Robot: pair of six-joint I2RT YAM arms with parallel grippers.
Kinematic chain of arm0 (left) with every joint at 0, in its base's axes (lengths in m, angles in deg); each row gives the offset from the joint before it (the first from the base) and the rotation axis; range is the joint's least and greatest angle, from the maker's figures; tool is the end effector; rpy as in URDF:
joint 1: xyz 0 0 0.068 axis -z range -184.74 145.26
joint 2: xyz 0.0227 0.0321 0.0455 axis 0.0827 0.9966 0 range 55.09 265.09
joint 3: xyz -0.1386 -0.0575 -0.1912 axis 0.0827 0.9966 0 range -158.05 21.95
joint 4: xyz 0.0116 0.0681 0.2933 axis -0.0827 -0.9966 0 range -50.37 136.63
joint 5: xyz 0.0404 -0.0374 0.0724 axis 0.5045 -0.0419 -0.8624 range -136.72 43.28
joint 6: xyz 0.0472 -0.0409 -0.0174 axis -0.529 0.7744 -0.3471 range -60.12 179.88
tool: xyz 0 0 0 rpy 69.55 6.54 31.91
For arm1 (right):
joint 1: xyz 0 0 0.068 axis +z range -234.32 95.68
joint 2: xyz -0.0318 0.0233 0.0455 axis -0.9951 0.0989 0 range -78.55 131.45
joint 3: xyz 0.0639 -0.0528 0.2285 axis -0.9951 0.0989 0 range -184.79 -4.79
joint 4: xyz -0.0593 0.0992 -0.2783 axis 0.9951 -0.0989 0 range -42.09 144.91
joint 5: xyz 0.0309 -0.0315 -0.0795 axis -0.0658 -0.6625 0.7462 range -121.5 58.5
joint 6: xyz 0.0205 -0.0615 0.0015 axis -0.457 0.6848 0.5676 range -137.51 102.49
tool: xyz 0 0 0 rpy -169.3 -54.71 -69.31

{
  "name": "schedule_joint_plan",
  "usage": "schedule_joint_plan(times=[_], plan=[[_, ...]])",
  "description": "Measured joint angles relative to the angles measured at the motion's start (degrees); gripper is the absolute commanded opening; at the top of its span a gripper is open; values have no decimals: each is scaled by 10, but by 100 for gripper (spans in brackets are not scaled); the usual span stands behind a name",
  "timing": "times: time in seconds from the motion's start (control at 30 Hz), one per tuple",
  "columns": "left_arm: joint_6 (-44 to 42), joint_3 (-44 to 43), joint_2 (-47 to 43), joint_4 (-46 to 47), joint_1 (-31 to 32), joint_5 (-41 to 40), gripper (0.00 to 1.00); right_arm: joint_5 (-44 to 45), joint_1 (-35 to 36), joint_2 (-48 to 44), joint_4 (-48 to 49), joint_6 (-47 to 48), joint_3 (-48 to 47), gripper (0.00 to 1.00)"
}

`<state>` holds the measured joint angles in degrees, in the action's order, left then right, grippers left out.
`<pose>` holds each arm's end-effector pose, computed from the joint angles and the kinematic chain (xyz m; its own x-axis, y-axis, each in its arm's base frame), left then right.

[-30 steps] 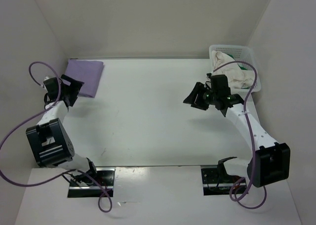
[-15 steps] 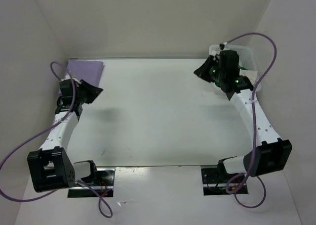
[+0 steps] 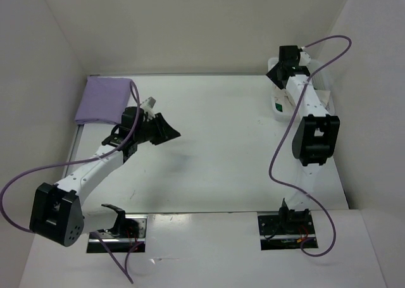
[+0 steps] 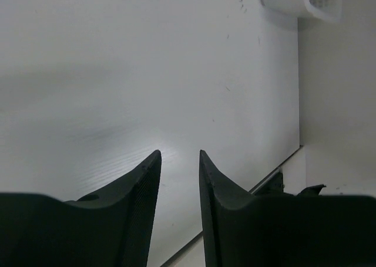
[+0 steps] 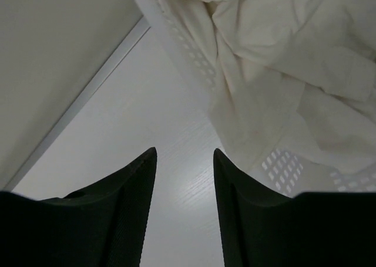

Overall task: Fold and stack the t-shirts
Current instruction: Grab crumpled tshirt from bin with the right arm

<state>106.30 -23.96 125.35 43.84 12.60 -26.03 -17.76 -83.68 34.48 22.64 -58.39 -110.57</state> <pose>0.3149 -0.1171 0.2138 -0.7196 -0.4852 -0.4968 0.0838 0.6495 -0.7557 0.4989 -0.0064 0.2728 -0.3684 0.6316 -0.6821 0.5469 0.7406 0.3904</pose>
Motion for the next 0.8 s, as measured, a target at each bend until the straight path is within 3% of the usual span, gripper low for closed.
schedule_joint_plan(times=[0.17, 0.37, 0.53, 0.8], plan=[[-14, 2, 0, -4, 43, 1, 42, 9, -7, 99, -8, -37, -87, 59], [-15, 2, 3, -7, 91, 2, 45, 23, -13, 177, -11, -66, -207, 59], [-15, 2, 26, -7, 96, 1, 45, 46, -16, 256, -24, -78, -330, 51], [-14, -2, 48, -12, 96, -1, 45, 49, -42, 416, -107, -103, -591, 50]])
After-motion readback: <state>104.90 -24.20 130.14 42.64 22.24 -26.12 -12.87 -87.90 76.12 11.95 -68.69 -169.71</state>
